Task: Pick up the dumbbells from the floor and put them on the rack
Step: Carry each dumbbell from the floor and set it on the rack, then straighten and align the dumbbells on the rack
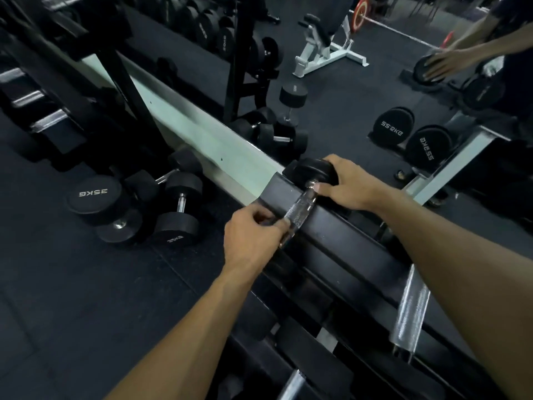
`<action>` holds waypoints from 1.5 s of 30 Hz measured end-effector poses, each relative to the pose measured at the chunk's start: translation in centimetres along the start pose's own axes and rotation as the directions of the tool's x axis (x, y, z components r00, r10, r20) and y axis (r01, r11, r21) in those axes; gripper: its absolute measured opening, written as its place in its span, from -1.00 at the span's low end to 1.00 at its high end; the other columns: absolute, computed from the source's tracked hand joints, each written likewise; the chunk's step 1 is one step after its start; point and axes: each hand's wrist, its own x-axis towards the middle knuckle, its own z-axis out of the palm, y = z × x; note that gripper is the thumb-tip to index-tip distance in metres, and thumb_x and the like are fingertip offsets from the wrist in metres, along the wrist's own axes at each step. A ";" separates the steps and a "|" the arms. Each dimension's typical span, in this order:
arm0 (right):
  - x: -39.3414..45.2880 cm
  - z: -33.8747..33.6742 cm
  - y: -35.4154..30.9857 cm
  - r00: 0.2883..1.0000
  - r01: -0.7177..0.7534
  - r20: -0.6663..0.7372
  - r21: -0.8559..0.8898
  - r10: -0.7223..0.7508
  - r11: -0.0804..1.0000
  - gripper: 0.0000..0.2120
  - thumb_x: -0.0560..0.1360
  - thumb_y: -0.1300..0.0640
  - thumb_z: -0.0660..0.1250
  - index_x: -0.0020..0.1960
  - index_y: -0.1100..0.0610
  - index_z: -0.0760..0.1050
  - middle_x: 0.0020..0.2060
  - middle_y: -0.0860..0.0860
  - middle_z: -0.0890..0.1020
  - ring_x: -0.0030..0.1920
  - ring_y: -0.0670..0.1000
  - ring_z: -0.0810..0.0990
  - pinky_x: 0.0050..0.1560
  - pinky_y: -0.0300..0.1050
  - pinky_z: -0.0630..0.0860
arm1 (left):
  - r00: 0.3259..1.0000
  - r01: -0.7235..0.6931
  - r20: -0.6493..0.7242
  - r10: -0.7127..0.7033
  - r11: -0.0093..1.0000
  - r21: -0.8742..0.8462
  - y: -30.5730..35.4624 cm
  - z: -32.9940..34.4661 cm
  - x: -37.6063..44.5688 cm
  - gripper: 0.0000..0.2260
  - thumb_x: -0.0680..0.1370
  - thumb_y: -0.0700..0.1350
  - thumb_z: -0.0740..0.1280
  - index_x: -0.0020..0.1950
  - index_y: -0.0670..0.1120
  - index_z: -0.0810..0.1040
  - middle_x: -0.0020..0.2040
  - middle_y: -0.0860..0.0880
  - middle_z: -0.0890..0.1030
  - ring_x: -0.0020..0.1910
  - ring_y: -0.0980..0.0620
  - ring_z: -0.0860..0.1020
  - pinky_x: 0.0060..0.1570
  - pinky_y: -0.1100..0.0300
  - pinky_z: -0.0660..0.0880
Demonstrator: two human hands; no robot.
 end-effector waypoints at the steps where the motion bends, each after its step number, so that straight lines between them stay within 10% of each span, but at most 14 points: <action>1: -0.2 0.0 0.0 1.000 -0.004 -0.008 -0.010 0.004 1.000 -0.66 0.52 0.05 0.39 0.25 0.03 0.40 0.01 -0.01 0.59 0.05 0.06 0.57 0.11 -0.05 0.47 | 0.998 -0.024 -0.058 0.020 0.997 -0.074 -0.5 0.1 -1.0 -0.79 0.34 0.06 0.54 -0.12 0.08 0.58 -0.09 0.11 0.59 -0.11 0.22 0.54 -0.20 0.44 0.37; 8: -1.0 0.3 -0.4 0.999 -0.029 -0.043 0.035 0.031 0.999 -0.68 0.54 0.06 0.39 0.25 0.02 0.41 -0.07 -0.04 0.57 0.02 0.04 0.55 0.04 -0.10 0.41 | 0.999 -0.026 0.043 0.032 0.990 -0.135 -3.5 1.2 -5.9 0.02 0.21 0.00 0.64 0.50 0.14 0.07 0.36 0.16 0.16 0.20 0.22 0.32 0.05 0.48 0.26; 31: -3.5 -1.3 -0.7 0.989 -0.147 0.002 -0.216 0.151 0.965 -0.50 0.52 -0.05 0.38 0.38 0.05 0.33 0.18 0.12 0.56 0.17 0.17 0.53 0.17 0.03 0.46 | 0.990 -0.139 0.004 0.139 0.984 0.108 -4.0 0.6 -6.1 0.06 0.22 0.20 0.59 0.52 0.13 -0.01 0.52 0.03 0.09 0.48 -0.02 0.22 0.38 0.00 0.33; 38: -10.5 -4.3 3.3 0.996 -0.093 -0.035 -0.264 0.087 0.960 -0.46 0.54 -0.11 0.34 0.45 0.06 0.34 0.31 0.13 0.55 0.32 0.16 0.51 0.34 0.07 0.42 | 0.928 -0.250 -0.165 0.333 0.888 0.385 -3.4 3.6 -12.1 -0.21 0.50 0.17 0.36 0.56 -0.12 0.06 0.58 -0.20 0.01 0.57 -0.11 -0.17 0.54 -0.09 -0.06; 45: -16.9 -6.0 10.5 0.979 -0.188 -0.100 -0.078 0.180 0.979 -0.42 0.50 -0.15 0.37 0.43 0.09 0.40 0.31 0.09 0.57 0.31 0.13 0.53 0.38 0.04 0.41 | 0.946 -0.316 0.023 0.323 0.908 0.275 -2.5 10.0 -21.6 -0.12 0.44 0.44 -0.02 0.57 -0.13 0.08 0.60 -0.08 0.02 0.57 0.04 -0.22 0.54 0.04 -0.11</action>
